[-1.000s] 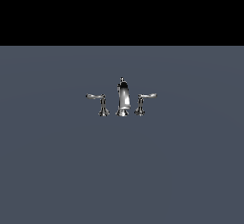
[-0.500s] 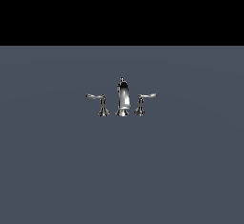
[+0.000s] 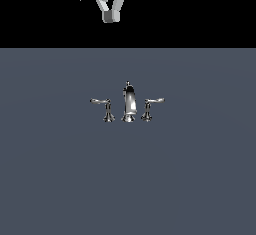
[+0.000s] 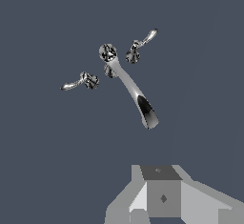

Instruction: Turn on the faucet by rotating a designated handle.

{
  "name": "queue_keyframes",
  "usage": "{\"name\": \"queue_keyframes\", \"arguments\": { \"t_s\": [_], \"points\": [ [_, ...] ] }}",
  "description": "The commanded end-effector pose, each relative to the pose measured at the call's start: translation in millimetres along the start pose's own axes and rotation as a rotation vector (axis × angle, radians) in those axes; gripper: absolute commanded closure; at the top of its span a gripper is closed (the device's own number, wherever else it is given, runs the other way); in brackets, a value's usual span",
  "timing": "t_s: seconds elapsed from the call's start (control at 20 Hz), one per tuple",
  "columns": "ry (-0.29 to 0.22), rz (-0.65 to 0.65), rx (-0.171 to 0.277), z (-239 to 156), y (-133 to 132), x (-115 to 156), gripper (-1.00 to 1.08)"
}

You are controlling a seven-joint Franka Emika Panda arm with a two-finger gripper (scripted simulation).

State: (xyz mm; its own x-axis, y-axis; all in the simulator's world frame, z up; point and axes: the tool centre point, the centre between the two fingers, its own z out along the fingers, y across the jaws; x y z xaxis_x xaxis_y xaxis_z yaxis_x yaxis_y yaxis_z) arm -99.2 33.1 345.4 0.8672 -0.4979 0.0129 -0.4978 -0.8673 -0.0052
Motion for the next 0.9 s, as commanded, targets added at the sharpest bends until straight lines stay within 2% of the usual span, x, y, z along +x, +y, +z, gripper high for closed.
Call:
{"name": "queue_keyframes", "arguments": {
  "t_s": [0.0, 0.45, 0.85],
  "points": [
    [0.000, 0.060, 0.001, 15.9, -6.4, 14.9, 1.08],
    [-0.003, 0.269, -0.001, 71.1, -20.0, 70.2, 1.08],
    [-0.004, 0.462, -0.005, 121.7, -21.3, 123.0, 1.08]
  ]
}}
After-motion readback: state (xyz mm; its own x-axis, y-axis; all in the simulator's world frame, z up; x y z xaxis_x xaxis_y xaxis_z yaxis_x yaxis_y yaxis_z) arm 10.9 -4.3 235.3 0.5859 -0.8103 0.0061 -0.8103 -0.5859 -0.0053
